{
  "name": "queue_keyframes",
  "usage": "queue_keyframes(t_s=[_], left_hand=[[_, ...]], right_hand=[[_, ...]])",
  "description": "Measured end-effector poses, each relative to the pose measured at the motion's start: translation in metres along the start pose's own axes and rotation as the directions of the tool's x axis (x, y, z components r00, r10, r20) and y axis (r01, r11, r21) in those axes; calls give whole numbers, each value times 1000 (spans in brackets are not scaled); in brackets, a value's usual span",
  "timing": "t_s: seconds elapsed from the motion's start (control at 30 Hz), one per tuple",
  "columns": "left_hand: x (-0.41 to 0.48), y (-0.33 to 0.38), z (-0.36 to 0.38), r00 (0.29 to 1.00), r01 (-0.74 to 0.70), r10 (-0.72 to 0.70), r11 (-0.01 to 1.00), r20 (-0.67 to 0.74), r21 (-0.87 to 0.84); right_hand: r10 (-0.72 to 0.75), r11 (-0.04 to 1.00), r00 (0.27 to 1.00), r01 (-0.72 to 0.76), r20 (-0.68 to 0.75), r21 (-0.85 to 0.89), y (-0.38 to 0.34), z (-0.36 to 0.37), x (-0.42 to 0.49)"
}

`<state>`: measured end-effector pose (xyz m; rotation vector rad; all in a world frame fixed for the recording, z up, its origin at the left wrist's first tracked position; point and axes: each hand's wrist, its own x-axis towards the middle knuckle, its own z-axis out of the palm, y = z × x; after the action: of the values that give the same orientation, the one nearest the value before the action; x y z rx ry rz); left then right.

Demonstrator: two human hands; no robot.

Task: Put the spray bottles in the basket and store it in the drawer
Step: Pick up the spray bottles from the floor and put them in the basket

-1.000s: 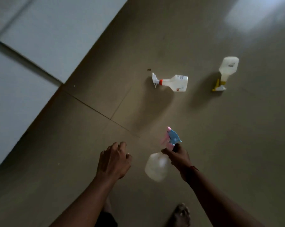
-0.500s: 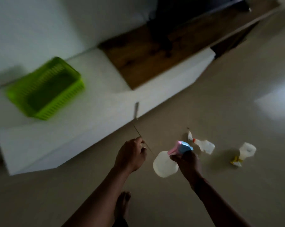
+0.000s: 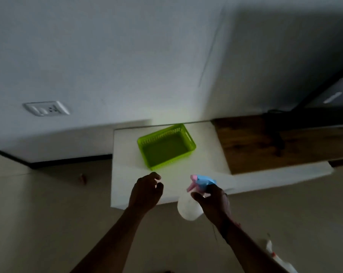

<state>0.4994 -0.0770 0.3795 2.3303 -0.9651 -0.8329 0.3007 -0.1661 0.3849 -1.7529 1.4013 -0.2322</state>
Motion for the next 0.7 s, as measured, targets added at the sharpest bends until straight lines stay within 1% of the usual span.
queue_keyframes(t_s=[0.07, 0.13, 0.2, 0.3, 0.43, 0.63, 0.7], left_hand=[[9, -10, -14, 996, 81, -82, 996, -27, -27], [16, -18, -21, 991, 130, -130, 991, -37, -20], [25, -26, -24, 987, 151, -152, 988, -60, -10], [41, -36, -27, 978, 195, -196, 981, -72, -15], [72, -43, -27, 961, 259, -262, 965, -85, -36], [118, -43, -23, 947, 311, -312, 950, -81, -22], [132, -42, -20, 943, 322, -322, 947, -77, -19]], right_hand=[[-58, 997, 998, 58, 5, 54, -29, 11, 21], [-114, 989, 993, 112, 9, 101, -51, 22, 43], [-88, 987, 996, 88, -3, 137, -69, 36, 70], [-48, 983, 999, 43, 23, 178, -86, 57, 112], [-84, 966, 989, 51, 119, 255, -99, 86, 165], [-66, 985, 977, 32, 203, 170, -92, 123, 227], [-78, 988, 970, 45, 228, 146, -92, 130, 242]])
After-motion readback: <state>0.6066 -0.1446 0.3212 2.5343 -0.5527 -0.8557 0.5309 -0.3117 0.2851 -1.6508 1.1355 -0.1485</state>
